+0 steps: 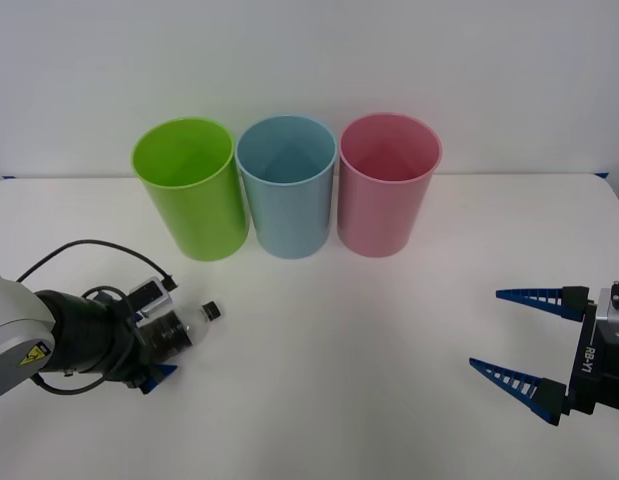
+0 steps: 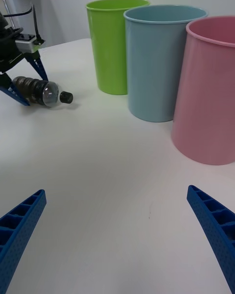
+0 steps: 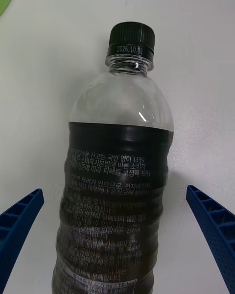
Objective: Put cans in the blue bin and PET bottles in the pink bin and trash in the green bin.
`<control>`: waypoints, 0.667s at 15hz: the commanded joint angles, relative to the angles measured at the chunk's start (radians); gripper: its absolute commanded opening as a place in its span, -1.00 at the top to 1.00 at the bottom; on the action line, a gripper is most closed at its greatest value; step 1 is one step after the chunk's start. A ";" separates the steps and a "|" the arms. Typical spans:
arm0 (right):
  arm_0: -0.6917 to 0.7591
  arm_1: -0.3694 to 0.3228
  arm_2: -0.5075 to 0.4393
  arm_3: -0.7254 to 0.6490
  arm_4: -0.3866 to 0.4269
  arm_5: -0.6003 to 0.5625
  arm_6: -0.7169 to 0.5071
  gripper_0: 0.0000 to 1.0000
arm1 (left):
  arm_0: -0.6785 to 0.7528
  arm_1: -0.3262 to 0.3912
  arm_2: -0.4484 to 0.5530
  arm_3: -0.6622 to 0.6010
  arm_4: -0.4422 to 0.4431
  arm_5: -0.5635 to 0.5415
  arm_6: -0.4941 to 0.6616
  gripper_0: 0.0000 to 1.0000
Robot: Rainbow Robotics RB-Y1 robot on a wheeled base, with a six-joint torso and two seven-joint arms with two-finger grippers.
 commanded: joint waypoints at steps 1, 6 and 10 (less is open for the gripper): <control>0.000 0.000 0.000 0.000 0.000 0.000 0.000 -1.00 | -0.016 -0.043 -0.017 0.054 -0.028 0.000 -0.009 -1.00; 0.000 0.000 0.000 0.000 0.000 0.000 0.000 -1.00 | -0.024 -0.060 -0.019 0.066 -0.041 0.000 -0.020 0.48; 0.000 0.000 0.000 0.000 0.000 0.000 0.000 -1.00 | -0.027 -0.063 -0.020 0.067 -0.044 0.000 -0.025 1.00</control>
